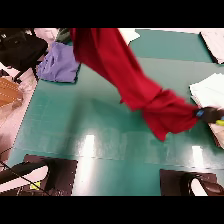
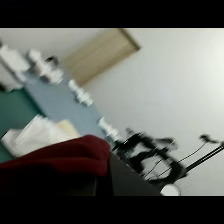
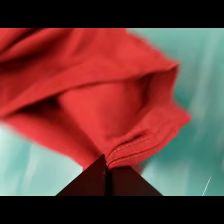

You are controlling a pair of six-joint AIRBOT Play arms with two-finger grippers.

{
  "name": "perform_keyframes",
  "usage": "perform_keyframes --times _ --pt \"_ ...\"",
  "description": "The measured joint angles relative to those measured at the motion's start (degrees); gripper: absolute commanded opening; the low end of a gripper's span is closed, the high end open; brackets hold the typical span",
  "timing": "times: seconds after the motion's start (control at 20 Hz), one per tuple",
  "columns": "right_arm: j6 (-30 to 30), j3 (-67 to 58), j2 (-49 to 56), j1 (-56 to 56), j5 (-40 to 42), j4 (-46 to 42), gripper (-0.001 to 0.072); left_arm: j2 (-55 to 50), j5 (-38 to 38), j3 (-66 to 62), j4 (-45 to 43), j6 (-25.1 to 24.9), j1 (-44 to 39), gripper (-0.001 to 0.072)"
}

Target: Fold the shirts.

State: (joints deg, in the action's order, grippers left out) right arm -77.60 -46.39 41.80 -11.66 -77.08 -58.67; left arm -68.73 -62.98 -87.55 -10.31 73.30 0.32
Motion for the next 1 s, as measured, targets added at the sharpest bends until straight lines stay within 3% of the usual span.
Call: perform_keyframes --times 0.15,0.2,0.25,0.3,0.4,0.45,0.7,1.0 --pt "-1.7 5.46 8.17 4.07 -8.26 0.0 0.0025 -0.02 -7.45 -0.09 -20.98 6.67 -0.39 0.0031" --pt "-1.75 7.21 10.58 5.49 -9.94 -0.04 0.016 0.0 -9.51 0.11 -27.3 8.44 -0.66 0.0031" --pt "-1.53 8.63 12.9 6.71 -11.02 -0.07 0.0391 -0.02 -11.19 0.57 -32.22 9.66 -0.94 0.0031" --pt "-1.2 9.51 14.64 7.3 -11.43 -0.15 0.0526 -0.02 -12.44 1.38 -36.17 10.69 -1.11 0.0031" --pt "-0.83 9.64 16.22 6.91 -11.15 0.15 0.0636 0.0 -13.66 3.58 -41.29 11.93 -1.36 0.0031" --pt "-0.68 8.94 16.26 5.49 -10.32 0.07 0.0667 -0.02 -13.84 4.83 -42.82 12.24 -1.42 0.0031" --pt "3.32 4.83 17.42 -4.52 -4.24 5.18 0.0687 0.0 -14.23 9.27 -46.73 12.17 -1.66 0.0031" --pt "8.15 3.93 27.69 -3.93 -2.78 14.08 0.0685 0.0 -13.05 10.4 -47.74 11.72 -1.66 0.0031"
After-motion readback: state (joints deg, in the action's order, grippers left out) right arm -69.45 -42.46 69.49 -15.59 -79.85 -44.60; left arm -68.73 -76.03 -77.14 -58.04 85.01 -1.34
